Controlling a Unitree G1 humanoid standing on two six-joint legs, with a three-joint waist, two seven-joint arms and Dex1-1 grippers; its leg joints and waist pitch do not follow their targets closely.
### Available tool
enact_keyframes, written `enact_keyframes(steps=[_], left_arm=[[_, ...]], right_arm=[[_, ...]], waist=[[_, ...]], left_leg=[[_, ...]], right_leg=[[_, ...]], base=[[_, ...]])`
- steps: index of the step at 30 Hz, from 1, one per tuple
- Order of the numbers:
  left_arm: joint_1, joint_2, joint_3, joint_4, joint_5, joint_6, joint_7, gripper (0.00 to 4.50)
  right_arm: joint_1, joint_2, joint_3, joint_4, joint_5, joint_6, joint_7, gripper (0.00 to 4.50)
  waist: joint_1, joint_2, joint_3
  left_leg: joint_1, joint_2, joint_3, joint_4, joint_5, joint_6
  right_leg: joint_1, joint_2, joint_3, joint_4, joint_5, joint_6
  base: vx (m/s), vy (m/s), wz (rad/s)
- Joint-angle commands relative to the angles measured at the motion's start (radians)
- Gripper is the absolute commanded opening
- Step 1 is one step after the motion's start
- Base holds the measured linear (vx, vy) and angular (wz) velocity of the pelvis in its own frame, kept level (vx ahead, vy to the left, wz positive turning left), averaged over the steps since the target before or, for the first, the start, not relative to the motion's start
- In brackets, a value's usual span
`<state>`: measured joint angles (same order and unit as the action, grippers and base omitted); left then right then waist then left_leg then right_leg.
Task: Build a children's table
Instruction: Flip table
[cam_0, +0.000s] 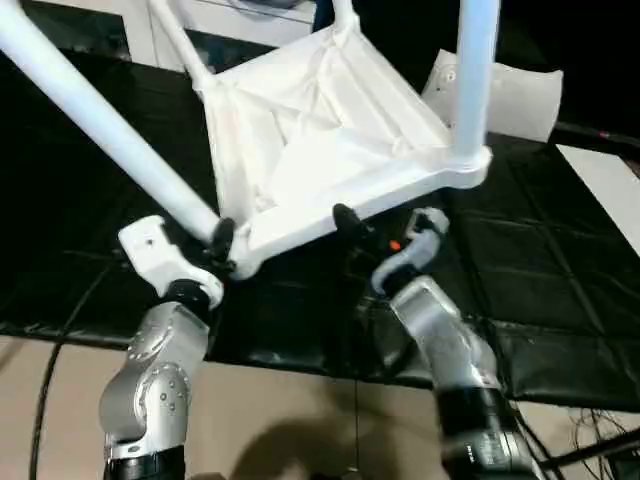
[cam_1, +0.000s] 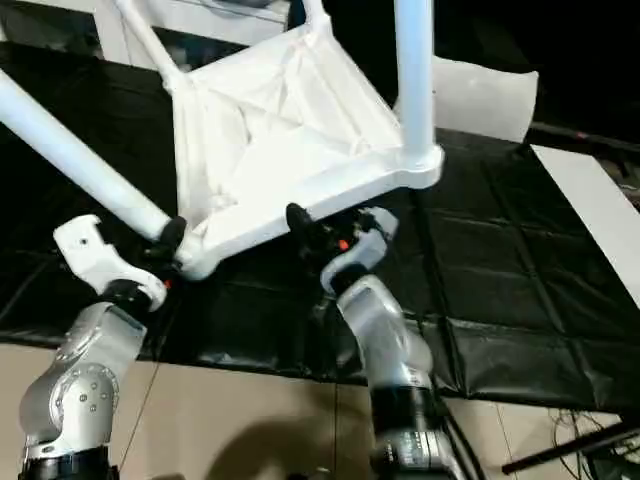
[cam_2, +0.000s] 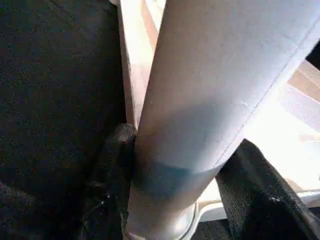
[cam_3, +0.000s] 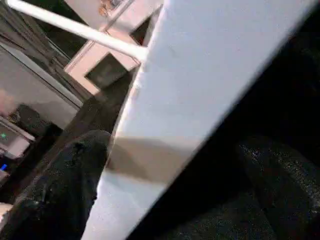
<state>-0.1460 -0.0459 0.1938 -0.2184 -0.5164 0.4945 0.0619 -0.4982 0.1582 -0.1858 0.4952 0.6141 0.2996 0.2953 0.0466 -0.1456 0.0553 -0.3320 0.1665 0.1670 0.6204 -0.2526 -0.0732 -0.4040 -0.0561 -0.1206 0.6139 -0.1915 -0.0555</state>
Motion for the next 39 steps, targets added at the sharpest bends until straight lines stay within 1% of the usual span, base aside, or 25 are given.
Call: enact_keyframes(steps=[1,2,3,4,5,8,10,12,13,14,15,16,17,18,21,26,27,29,30,32,36,39], left_arm=[[0.006,-0.125,-0.056,-0.014,-0.091,0.012,-0.027,2.11],[0.005,-0.125,-0.055,-0.015,-0.092,0.013,-0.027,2.11],[0.004,-0.126,-0.051,-0.019,-0.094,0.017,-0.028,2.11],[0.005,-0.126,-0.050,-0.020,-0.095,0.019,-0.029,2.11],[0.005,-0.125,-0.049,-0.022,-0.097,0.023,-0.028,2.11],[0.007,-0.123,-0.049,-0.026,-0.103,0.030,-0.025,2.11],[0.009,-0.119,-0.053,-0.028,-0.110,0.038,-0.027,2.11],[0.009,-0.117,-0.059,-0.029,-0.114,0.046,-0.033,2.11],[0.009,-0.116,-0.062,-0.029,-0.115,0.049,-0.036,2.11],[0.009,-0.115,-0.066,-0.029,-0.117,0.054,-0.040,2.11],[0.009,-0.114,-0.069,-0.029,-0.118,0.057,-0.042,2.11],[0.009,-0.114,-0.070,-0.029,-0.118,0.059,-0.044,2.11],[0.009,-0.113,-0.075,-0.030,-0.118,0.065,-0.046,2.11],[0.009,-0.113,-0.075,-0.030,-0.117,0.066,-0.046,2.11],[0.009,-0.110,-0.078,-0.031,-0.117,0.075,-0.048,2.11],[0.014,-0.101,-0.085,-0.035,-0.121,0.088,-0.054,2.11],[0.014,-0.097,-0.087,-0.036,-0.121,0.094,-0.057,2.11],[0.015,-0.092,-0.091,-0.037,-0.121,0.100,-0.060,2.11],[0.015,-0.091,-0.092,-0.038,-0.121,0.101,-0.061,2.11],[0.018,-0.091,-0.095,-0.039,-0.122,0.102,-0.061,2.11],[0.019,-0.083,-0.100,-0.041,-0.119,0.107,-0.067,2.11],[0.017,-0.061,-0.101,-0.041,-0.101,0.123,-0.066,2.11]], right_arm=[[-0.046,0.044,-0.032,0.043,-0.007,-0.021,-0.013,4.32],[-0.059,0.047,-0.039,0.058,0.000,-0.025,-0.015,4.21],[-0.086,0.058,-0.061,0.092,0.022,-0.037,-0.011,4.14],[-0.093,0.061,-0.067,0.100,0.027,-0.041,-0.011,4.14],[-0.105,0.062,-0.070,0.118,0.030,-0.051,-0.005,4.09],[-0.134,0.061,-0.061,0.164,0.017,-0.087,0.018,3.75],[-0.162,0.067,-0.072,0.199,0.030,-0.106,0.032,3.64],[-0.184,0.072,-0.084,0.226,0.045,-0.115,0.041,3.35],[-0.194,0.073,-0.089,0.238,0.049,-0.124,0.046,3.35],[-0.208,0.076,-0.097,0.253,0.058,-0.138,0.052,3.27],[-0.216,0.078,-0.103,0.262,0.065,-0.145,0.054,3.14],[-0.219,0.078,-0.105,0.265,0.068,-0.148,0.054,3.14],[-0.234,0.078,-0.113,0.281,0.076,-0.160,0.060,3.00],[-0.236,0.078,-0.113,0.284,0.076,-0.162,0.062,2.91],[-0.256,0.075,-0.113,0.308,0.074,-0.185,0.099,2.88],[-0.271,0.069,-0.108,0.332,0.067,-0.205,0.118,2.88],[-0.276,0.070,-0.112,0.338,0.073,-0.207,0.126,2.61],[-0.282,0.071,-0.117,0.345,0.080,-0.211,0.137,2.55],[-0.284,0.071,-0.117,0.347,0.083,-0.212,0.141,2.44],[-0.286,0.072,-0.116,0.351,0.083,-0.216,0.152,2.40],[-0.283,0.074,-0.113,0.355,0.079,-0.225,0.156,2.35],[-0.286,0.073,-0.114,0.360,0.073,-0.238,0.153,2.34]], waist=[[0.001,0.010,-0.057],[0.002,0.012,-0.057],[0.003,0.007,-0.058],[0.004,0.008,-0.058],[0.006,0.008,-0.058],[0.008,0.008,-0.059],[0.008,0.008,-0.059],[0.009,0.009,-0.059],[0.009,0.009,-0.059],[0.010,0.011,-0.060],[0.010,0.011,-0.060],[0.011,0.010,-0.060],[0.014,0.013,-0.061],[0.015,0.012,-0.062],[0.014,0.011,-0.062],[0.014,0.012,-0.062],[0.013,0.012,-0.062],[0.013,0.012,-0.062],[0.013,0.013,-0.062],[0.013,0.011,-0.062],[0.014,0.011,-0.063],[0.014,0.010,-0.063]], left_leg=[[-0.007,0.076,-0.025,-0.075,0.063,0.050],[-0.007,0.076,-0.025,-0.075,0.067,0.052],[-0.005,0.076,-0.024,-0.074,0.069,0.056],[-0.006,0.075,-0.024,-0.074,0.071,0.059],[-0.007,0.075,-0.024,-0.073,0.081,0.064],[-0.006,0.075,-0.023,-0.071,0.088,0.070],[-0.007,0.075,-0.022,-0.071,0.079,0.071],[-0.007,0.075,-0.023,-0.072,0.076,0.070],[-0.006,0.076,-0.022,-0.071,0.075,0.068],[-0.006,0.075,-0.022,-0.071,0.075,0.069],[-0.004,0.076,-0.022,-0.070,0.075,0.070],[-0.005,0.076,-0.022,-0.071,0.082,0.073],[-0.004,0.076,-0.022,-0.069,0.089,0.074],[-0.004,0.076,-0.022,-0.069,0.101,0.077],[-0.005,0.076,-0.022,-0.069,0.094,0.083],[-0.006,0.076,-0.023,-0.069,0.088,0.078],[-0.007,0.076,-0.022,-0.069,0.083,0.078],[-0.006,0.077,-0.023,-0.069,0.085,0.080],[-0.005,0.078,-0.023,-0.069,0.088,0.082],[-0.006,0.077,-0.023,-0.069,0.091,0.084],[-0.006,0.077,-0.023,-0.068,0.102,0.089],[-0.007,0.076,-0.022,-0.068,0.099,0.089]], right_leg=[[0.061,-0.109,0.088,-0.059,-0.117,-0.097],[0.061,-0.110,0.088,-0.059,-0.116,-0.096],[0.061,-0.111,0.088,-0.057,-0.113,-0.098],[0.061,-0.110,0.088,-0.058,-0.112,-0.099],[0.062,-0.110,0.088,-0.057,-0.104,-0.096],[0.061,-0.111,0.087,-0.057,-0.108,-0.098],[0.061,-0.111,0.086,-0.058,-0.124,-0.099],[0.061,-0.110,0.086,-0.059,-0.131,-0.100],[0.060,-0.110,0.086,-0.058,-0.131,-0.099],[0.060,-0.110,0.085,-0.058,-0.128,-0.103],[0.058,-0.110,0.085,-0.057,-0.127,-0.104],[0.059,-0.108,0.085,-0.056,-0.119,-0.107],[0.059,-0.110,0.085,-0.054,-0.108,-0.109],[0.059,-0.108,0.085,-0.052,-0.094,-0.113],[0.061,-0.110,0.084,-0.052,-0.101,-0.119],[0.061,-0.110,0.084,-0.054,-0.113,-0.116],[0.062,-0.111,0.084,-0.055,-0.119,-0.118],[0.062,-0.110,0.084,-0.055,-0.117,-0.118],[0.061,-0.110,0.084,-0.053,-0.112,-0.120],[0.061,-0.110,0.083,-0.053,-0.111,-0.121],[0.061,-0.110,0.083,-0.053,-0.107,-0.123],[0.061,-0.110,0.083,-0.053,-0.115,-0.120]], base=[[0.000,0.000,0.00],[0.000,0.000,0.00],[0.000,0.000,0.00],[0.000,0.000,0.00],[0.000,0.000,0.00],[0.000,0.000,0.00],[0.000,0.000,0.00],[0.000,0.000,0.00],[0.000,0.000,0.00],[0.000,0.000,0.00],[0.000,0.000,0.00],[0.000,0.000,0.00],[0.000,0.000,0.00],[0.000,0.000,0.00],[0.000,0.000,0.00],[0.000,0.000,0.00],[0.000,0.000,0.00],[0.000,0.000,0.00],[0.000,0.000,0.00],[0.000,0.000,0.00],[0.000,0.000,0.00],[0.000,0.000,0.00]])
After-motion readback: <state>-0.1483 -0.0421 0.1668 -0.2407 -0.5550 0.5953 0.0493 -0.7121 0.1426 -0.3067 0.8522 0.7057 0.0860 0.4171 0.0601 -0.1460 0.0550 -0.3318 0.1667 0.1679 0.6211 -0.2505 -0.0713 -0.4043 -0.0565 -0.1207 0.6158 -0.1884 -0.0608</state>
